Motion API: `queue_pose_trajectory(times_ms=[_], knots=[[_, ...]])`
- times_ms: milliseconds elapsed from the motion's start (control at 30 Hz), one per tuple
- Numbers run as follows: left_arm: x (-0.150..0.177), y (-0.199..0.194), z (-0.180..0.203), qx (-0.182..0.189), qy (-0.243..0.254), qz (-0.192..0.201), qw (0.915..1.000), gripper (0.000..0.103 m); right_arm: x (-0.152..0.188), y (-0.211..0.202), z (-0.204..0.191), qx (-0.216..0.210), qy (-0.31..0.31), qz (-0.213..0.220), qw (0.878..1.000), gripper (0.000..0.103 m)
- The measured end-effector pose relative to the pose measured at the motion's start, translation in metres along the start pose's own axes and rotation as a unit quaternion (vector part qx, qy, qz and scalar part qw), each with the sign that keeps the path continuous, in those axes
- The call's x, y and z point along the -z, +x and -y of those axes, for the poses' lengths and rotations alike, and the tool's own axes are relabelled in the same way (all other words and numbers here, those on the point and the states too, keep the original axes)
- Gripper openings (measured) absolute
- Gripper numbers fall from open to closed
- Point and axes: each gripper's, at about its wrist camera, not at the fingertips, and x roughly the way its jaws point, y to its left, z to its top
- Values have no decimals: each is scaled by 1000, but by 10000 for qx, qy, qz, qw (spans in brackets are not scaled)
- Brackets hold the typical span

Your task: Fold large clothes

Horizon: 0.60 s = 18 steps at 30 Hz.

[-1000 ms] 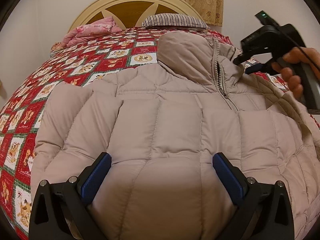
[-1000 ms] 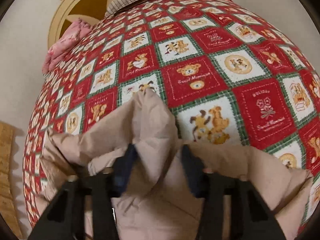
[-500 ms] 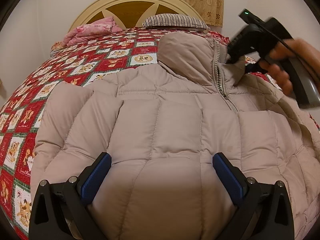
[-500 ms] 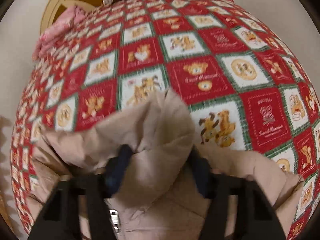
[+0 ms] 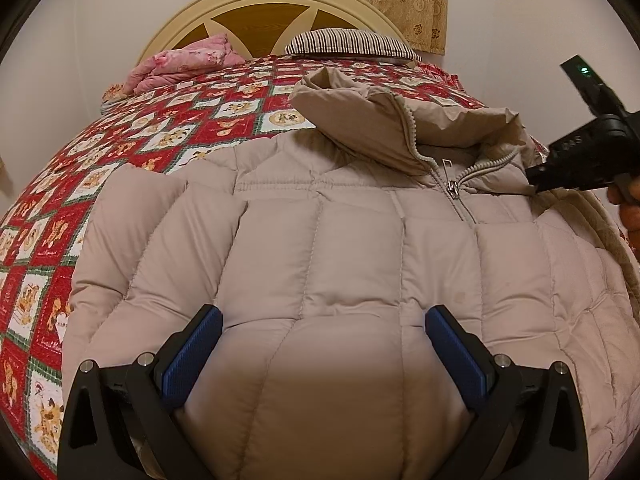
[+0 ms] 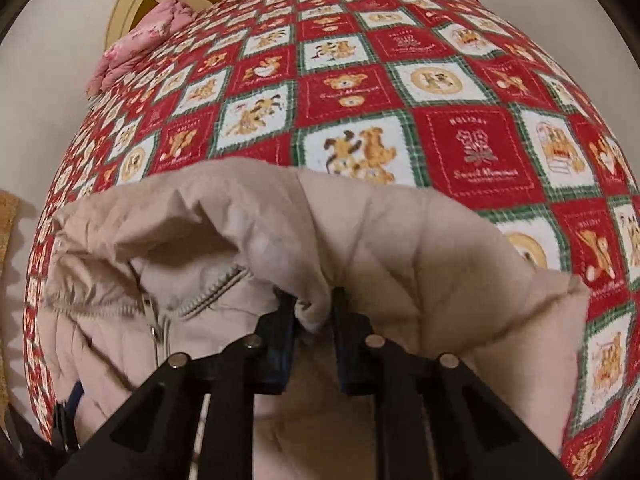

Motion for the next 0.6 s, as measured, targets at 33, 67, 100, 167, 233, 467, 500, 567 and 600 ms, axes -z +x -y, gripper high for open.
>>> queue_pose_trajectory(times_ms=[33,67,100,167,233,467,500,567,600], knots=[[0,-3,-1,18,-18,48,10000,102,1,-5,0,60,-61,24,10000,20],[-1,-6,-2,65,-47,86,9999,102,2,-12,0,83,-85,59,9999,22],[-4,-11,-7,169,-130,57,9998,102,2,-18,0,121,-105,104,9998,27],[-16,-30,-13,271,-156,257,9992,102,1,-32,-5,185,-266,287,9991,49],[-39,-54,-17,206,-20,680,9975,102,-1,-45,-11,214,-472,638,9966,77],[-140,-19,-18,-9,159,778,9968,102,-22,-36,-53,384,-1736,1122,9777,81],[-149,3,-13,-140,335,603,9975,102,-27,-28,-61,595,-1968,1149,9719,81],[-156,37,-4,-414,555,515,9963,102,-33,-14,-72,1036,-2296,1193,9604,79],[-155,53,-2,-516,749,391,9951,102,-34,-6,-74,1277,-2483,1163,9532,74]])
